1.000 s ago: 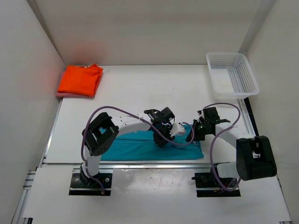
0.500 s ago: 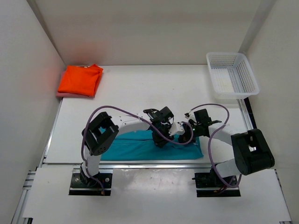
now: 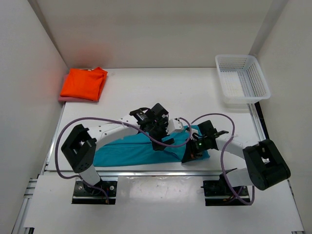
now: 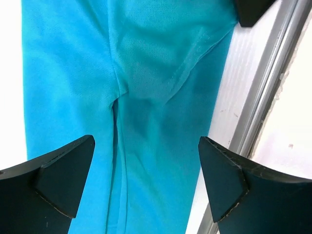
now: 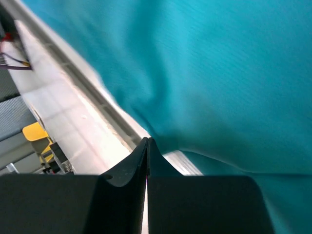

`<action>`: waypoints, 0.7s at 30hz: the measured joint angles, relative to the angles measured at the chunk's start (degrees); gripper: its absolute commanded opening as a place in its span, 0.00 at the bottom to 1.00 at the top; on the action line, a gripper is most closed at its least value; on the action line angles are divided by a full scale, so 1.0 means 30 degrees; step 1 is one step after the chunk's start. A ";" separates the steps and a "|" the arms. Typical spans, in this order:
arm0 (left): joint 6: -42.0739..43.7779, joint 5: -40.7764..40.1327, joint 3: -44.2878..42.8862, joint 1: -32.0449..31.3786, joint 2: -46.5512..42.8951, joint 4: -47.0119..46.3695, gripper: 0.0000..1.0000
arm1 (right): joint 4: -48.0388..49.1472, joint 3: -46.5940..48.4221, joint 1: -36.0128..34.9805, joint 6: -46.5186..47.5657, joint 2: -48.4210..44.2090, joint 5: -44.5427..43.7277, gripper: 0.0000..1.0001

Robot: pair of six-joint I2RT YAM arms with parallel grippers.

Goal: Fold and stack the t-shirts
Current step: Fold the other side of the tshirt into a rectangle

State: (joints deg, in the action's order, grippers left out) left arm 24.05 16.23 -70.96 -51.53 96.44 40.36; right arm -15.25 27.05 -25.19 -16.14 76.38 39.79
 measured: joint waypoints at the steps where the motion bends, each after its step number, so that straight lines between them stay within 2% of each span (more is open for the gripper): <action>1: 0.0066 -0.0051 0.0051 0.0000 -0.0342 0.0058 0.98 | -0.0313 0.0000 -0.0007 0.0087 0.0291 -0.0189 0.00; 6: 0.0175 -0.0925 0.0663 0.0036 -0.0736 0.0182 0.98 | -0.1501 0.0087 0.1362 0.0342 0.0277 -0.0670 0.00; 10: -0.0160 -0.1785 0.1005 0.0648 -0.0743 0.0488 0.98 | -0.2608 0.0321 0.2747 0.0291 -0.1945 -0.1093 0.00; 12: -0.0576 -0.2222 0.1100 0.1464 -0.0860 0.0342 0.99 | -0.3089 0.0670 0.3315 -0.0066 -0.3519 -0.1566 0.05; 14: -0.1122 -0.2812 0.1413 0.2805 -0.1239 0.0015 0.99 | -0.3373 0.1137 0.4153 -0.0619 -0.4925 -0.2266 0.19; 16: -0.1581 -0.3708 0.1792 0.4328 -0.1734 -0.0393 0.99 | -0.3439 0.1464 0.5326 -0.1100 -0.5544 -0.2929 0.25; 21: -0.2302 -0.6550 0.3075 0.8131 -0.3075 -0.1421 0.99 | -0.3490 0.2368 0.7672 -0.1923 -0.3942 -0.4903 0.39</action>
State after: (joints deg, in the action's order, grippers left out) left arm 17.15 -3.42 -61.73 -27.14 87.22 36.10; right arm -25.71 34.15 -2.17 -21.91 64.55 25.08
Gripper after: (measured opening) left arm 0.985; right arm 0.358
